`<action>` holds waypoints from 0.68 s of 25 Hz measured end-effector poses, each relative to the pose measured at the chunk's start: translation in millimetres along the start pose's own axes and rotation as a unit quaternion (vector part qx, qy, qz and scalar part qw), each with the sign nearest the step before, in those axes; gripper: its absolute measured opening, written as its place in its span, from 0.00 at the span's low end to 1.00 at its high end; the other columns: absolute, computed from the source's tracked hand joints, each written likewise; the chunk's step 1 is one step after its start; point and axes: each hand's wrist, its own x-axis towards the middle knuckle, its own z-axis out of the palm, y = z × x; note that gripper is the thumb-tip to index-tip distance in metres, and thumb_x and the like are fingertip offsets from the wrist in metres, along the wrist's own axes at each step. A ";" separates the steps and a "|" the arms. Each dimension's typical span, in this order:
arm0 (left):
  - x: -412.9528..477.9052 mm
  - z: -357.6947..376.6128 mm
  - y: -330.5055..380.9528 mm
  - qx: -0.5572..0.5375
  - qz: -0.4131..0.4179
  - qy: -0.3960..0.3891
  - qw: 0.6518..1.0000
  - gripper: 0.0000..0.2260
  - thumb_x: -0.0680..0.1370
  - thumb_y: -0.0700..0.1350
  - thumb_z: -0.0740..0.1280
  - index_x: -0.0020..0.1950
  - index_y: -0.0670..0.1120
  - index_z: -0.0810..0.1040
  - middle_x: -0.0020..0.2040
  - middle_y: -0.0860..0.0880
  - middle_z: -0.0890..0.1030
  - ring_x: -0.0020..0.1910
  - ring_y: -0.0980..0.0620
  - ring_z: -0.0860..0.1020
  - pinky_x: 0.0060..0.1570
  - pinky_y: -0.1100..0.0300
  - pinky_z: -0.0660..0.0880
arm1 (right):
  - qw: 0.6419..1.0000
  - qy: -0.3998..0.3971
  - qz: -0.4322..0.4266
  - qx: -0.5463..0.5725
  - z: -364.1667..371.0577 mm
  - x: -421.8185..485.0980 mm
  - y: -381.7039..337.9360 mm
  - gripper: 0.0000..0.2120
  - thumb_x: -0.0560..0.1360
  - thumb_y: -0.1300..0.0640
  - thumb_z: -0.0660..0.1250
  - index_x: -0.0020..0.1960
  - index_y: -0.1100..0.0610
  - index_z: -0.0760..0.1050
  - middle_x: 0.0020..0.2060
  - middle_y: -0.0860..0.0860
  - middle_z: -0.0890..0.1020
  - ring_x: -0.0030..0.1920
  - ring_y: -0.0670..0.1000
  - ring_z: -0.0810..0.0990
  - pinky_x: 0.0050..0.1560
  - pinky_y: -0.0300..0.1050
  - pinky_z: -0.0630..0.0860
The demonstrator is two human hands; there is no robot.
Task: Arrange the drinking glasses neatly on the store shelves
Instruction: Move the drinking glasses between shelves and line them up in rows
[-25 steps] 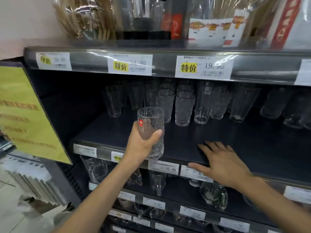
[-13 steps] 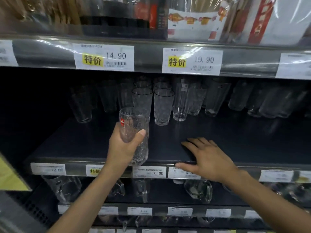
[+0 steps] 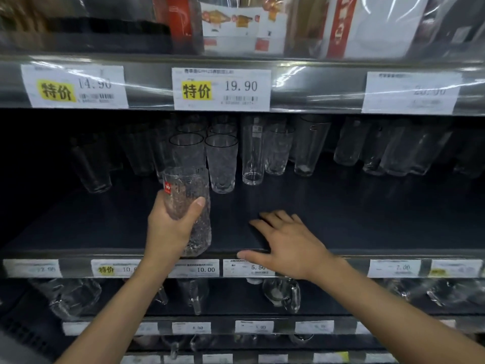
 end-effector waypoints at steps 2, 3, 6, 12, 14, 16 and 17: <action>0.2 2.7 -0.1 0.015 -0.003 0.008 1.000 0.10 0.76 0.48 0.72 0.53 0.58 0.74 0.50 0.55 0.81 0.46 0.66 0.79 0.47 0.66 0.72 | 1.000 0.001 -0.003 0.005 0.8 -0.4 2.9 0.44 0.71 0.22 0.46 0.77 0.49 0.60 0.76 0.50 0.64 0.74 0.52 0.59 0.72 0.54 0.57; 0.4 3.7 0.0 0.018 -0.005 0.010 1.000 0.10 0.76 0.49 0.72 0.53 0.58 0.74 0.50 0.55 0.82 0.47 0.63 0.80 0.47 0.65 0.72 | 1.000 0.001 -0.005 0.004 1.5 -0.7 3.7 0.43 0.71 0.23 0.46 0.77 0.49 0.60 0.76 0.51 0.64 0.74 0.53 0.59 0.72 0.54 0.57; 0.2 8.5 -0.4 0.024 -0.004 0.021 0.999 0.12 0.74 0.52 0.73 0.54 0.55 0.75 0.50 0.53 0.82 0.50 0.56 0.81 0.48 0.61 0.73 | 1.000 0.000 -0.013 0.000 2.7 -0.6 4.4 0.43 0.72 0.24 0.48 0.78 0.49 0.59 0.76 0.51 0.63 0.74 0.53 0.59 0.73 0.54 0.57; -1.9 40.7 12.1 0.065 -0.033 -0.073 0.995 0.17 0.75 0.50 0.73 0.61 0.52 0.71 0.52 0.58 0.80 0.51 0.63 0.78 0.48 0.68 0.72 | 0.997 -0.045 -0.056 0.010 -6.7 -20.3 43.4 0.39 0.75 0.27 0.52 0.80 0.45 0.52 0.80 0.47 0.54 0.79 0.48 0.50 0.75 0.49 0.52; 1.1 58.4 11.4 0.085 -0.030 -0.138 0.986 0.24 0.73 0.53 0.74 0.65 0.50 0.70 0.55 0.56 0.81 0.54 0.60 0.80 0.54 0.64 0.74 | 0.998 -0.041 -0.036 -0.015 -9.8 -37.4 68.7 0.40 0.73 0.25 0.48 0.80 0.43 0.51 0.80 0.45 0.54 0.79 0.47 0.50 0.75 0.48 0.52; 1.0 81.0 9.3 0.075 -0.025 -0.181 0.980 0.31 0.70 0.58 0.75 0.68 0.48 0.69 0.57 0.54 0.81 0.56 0.59 0.80 0.59 0.61 0.75 | 0.999 -0.035 0.000 -0.032 -12.3 -52.5 88.9 0.41 0.71 0.24 0.44 0.79 0.43 0.51 0.79 0.44 0.54 0.78 0.47 0.51 0.74 0.48 0.53; -0.1 95.1 9.2 0.068 -0.023 -0.194 0.978 0.33 0.69 0.60 0.75 0.68 0.47 0.69 0.58 0.53 0.81 0.57 0.59 0.80 0.60 0.61 0.75 | 0.999 -0.031 0.015 -0.039 -12.8 -58.9 96.9 0.43 0.70 0.23 0.42 0.79 0.43 0.51 0.79 0.44 0.55 0.78 0.47 0.52 0.74 0.48 0.54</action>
